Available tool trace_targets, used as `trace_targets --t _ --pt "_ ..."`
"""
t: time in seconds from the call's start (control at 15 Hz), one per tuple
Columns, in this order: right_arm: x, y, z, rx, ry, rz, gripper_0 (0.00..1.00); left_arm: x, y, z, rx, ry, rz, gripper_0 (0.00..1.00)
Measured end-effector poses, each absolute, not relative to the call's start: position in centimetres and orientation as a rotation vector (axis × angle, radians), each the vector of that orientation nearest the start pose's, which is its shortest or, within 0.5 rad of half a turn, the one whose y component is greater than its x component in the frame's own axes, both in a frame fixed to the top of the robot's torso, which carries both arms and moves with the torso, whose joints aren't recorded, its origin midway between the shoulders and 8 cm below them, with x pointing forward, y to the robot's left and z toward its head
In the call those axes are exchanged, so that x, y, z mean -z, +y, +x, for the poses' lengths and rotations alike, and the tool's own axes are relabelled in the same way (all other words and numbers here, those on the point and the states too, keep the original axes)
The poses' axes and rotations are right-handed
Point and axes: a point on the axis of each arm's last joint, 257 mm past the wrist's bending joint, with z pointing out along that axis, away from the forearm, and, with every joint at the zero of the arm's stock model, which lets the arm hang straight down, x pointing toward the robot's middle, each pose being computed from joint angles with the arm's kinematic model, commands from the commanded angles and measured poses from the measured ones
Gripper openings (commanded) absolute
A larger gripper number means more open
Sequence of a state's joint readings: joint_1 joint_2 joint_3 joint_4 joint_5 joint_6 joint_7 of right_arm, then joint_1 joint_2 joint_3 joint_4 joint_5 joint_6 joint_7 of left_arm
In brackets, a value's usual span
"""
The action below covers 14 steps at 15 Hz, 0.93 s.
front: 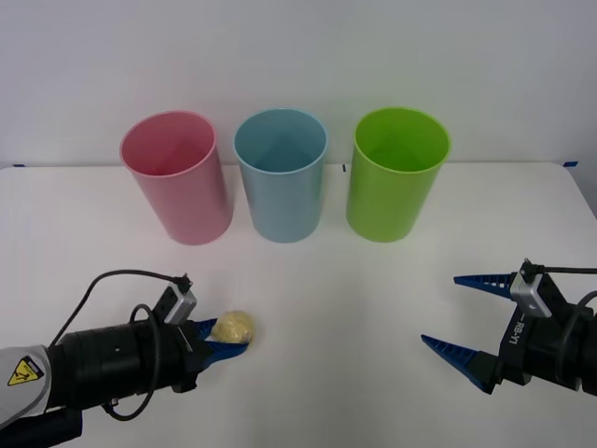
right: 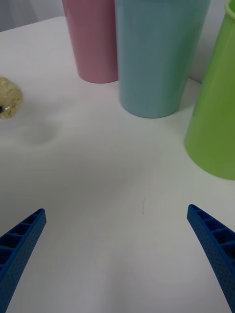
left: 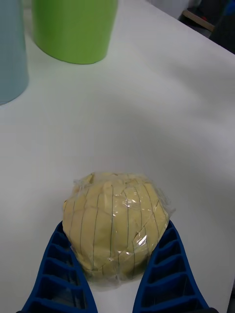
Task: Put cans in the blue bin and PET bottles in the pink bin and trash in the green bin.
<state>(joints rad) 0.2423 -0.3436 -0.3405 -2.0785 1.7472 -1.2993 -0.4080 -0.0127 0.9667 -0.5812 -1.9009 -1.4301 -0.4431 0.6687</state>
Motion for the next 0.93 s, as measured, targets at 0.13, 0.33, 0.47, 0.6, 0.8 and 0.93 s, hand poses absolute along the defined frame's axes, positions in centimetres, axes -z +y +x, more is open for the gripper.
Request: trace_targets --t 0.13,0.33,0.47,0.6,0.8,0.93 --pt "21.8 -20.8 35.7 -0.444 1.776 -0.989 1.0 27.7 12.2 36.1 0.737 1.909 0.837 0.0" --pt "21.8 -20.8 35.7 -0.444 1.776 -0.989 1.0 25.4 11.8 36.3 0.784 1.838 0.779 0.0" --pt "21.8 -20.8 35.7 -0.444 1.776 -0.989 1.0 23.7 11.4 36.6 0.804 1.777 0.762 0.0" --pt "21.8 -20.8 35.7 -0.444 1.776 -0.989 1.0 21.8 10.8 36.7 0.827 1.714 0.744 0.0" --pt "21.8 -20.8 35.7 -0.444 1.776 -0.989 1.0 17.7 8.9 36.0 0.931 1.607 0.738 0.0" --pt "21.8 -20.8 35.7 -0.444 1.776 -0.989 1.0 14.7 7.8 36.0 0.982 1.531 0.729 0.0"
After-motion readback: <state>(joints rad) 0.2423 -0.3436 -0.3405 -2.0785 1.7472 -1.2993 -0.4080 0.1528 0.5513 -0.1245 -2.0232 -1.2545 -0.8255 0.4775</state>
